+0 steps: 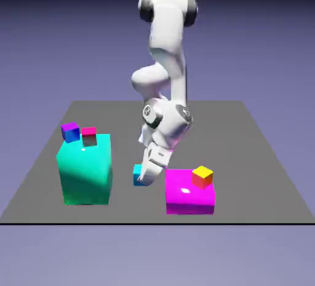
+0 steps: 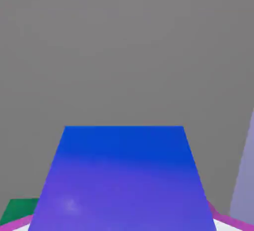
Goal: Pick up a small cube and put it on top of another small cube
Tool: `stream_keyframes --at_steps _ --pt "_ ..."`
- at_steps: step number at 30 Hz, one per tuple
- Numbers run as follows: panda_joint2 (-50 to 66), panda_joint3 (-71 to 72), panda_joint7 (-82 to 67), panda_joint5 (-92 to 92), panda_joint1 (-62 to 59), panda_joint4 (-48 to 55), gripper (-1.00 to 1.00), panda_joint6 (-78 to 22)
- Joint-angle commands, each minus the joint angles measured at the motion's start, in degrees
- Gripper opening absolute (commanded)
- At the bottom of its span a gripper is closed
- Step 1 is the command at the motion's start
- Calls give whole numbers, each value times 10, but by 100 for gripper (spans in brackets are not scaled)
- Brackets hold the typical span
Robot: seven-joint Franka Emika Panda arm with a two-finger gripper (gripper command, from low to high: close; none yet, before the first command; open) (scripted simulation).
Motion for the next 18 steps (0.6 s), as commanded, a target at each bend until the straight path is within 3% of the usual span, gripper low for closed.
stream_keyframes --at_steps 1,13,15,18 --pt "-21 6 -9 -3 -13 5 -100 -22" --pt "-270 77 -125 -26 -195 62 -100 -289" --pt "-276 79 -128 -27 -200 64 -100 -295" --pt "-243 48 -114 -51 -212 28 -100 -220"
